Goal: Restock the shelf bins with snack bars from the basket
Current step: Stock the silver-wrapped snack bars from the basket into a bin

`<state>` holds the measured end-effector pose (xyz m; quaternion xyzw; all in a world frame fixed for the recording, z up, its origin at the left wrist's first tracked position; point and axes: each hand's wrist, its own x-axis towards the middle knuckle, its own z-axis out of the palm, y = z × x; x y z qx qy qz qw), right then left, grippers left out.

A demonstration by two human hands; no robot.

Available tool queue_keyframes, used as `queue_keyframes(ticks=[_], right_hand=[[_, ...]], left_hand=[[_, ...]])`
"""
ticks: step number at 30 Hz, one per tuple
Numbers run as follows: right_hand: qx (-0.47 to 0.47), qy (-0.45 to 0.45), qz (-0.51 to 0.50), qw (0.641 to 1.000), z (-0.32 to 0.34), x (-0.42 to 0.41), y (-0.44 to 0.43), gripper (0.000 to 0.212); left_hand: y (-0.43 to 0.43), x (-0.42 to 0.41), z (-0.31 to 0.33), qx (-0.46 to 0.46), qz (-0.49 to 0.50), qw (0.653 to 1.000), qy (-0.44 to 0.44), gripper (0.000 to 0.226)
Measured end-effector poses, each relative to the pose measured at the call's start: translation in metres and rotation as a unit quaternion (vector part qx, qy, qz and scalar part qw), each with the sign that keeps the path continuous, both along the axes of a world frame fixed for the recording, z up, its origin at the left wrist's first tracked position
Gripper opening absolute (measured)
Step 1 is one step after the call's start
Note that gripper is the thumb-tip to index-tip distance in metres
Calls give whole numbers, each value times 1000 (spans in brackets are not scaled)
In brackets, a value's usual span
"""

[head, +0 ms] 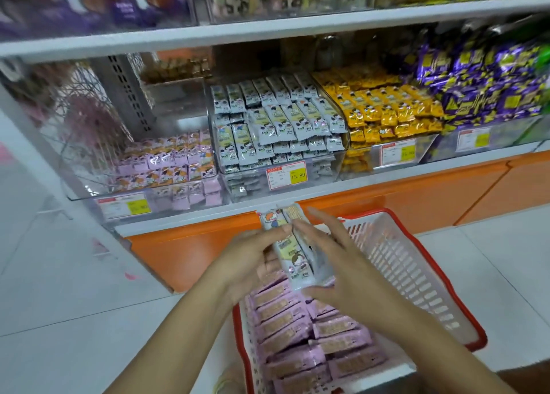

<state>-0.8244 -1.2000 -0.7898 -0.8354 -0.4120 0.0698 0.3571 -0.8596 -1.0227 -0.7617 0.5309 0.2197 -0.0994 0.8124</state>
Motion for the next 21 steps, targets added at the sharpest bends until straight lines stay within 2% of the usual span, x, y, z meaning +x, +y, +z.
queue_keyframes(ticks=[3, 6, 7, 9, 11, 13, 15, 16, 18, 21], right_hand=[[72, 13, -27, 997, 20, 11, -5, 72], [121, 116, -85, 982, 47, 23, -10, 30], [136, 155, -89, 974, 55, 27, -11, 29], [147, 210, -58, 965, 63, 35, -12, 31], [135, 249, -17, 959, 67, 41, -7, 20], [126, 269, -12, 955, 67, 45, 3, 22], [118, 259, -48, 957, 63, 48, 17, 39], [125, 241, -76, 959, 61, 50, 25, 41], [147, 191, -126, 962, 62, 50, 38, 36], [137, 136, -111, 975, 68, 43, 50, 29]], left_hand=[[7, -3, 3, 19, -1, 1000, -6, 16], [12, -5, 5, 60, -3, 998, -3, 10], [14, -6, 6, 68, -7, 998, -4, 10], [16, -6, 8, 57, -25, 998, -9, 23], [15, -6, 11, 24, -65, 997, -15, 38], [11, -7, 16, -16, -101, 995, -20, 37], [10, -6, 19, -50, -100, 993, -23, 33], [10, -5, 21, -62, -93, 993, -25, 36], [13, -2, 23, -75, -62, 995, -24, 43], [22, 5, 21, -93, 19, 995, -33, 44]])
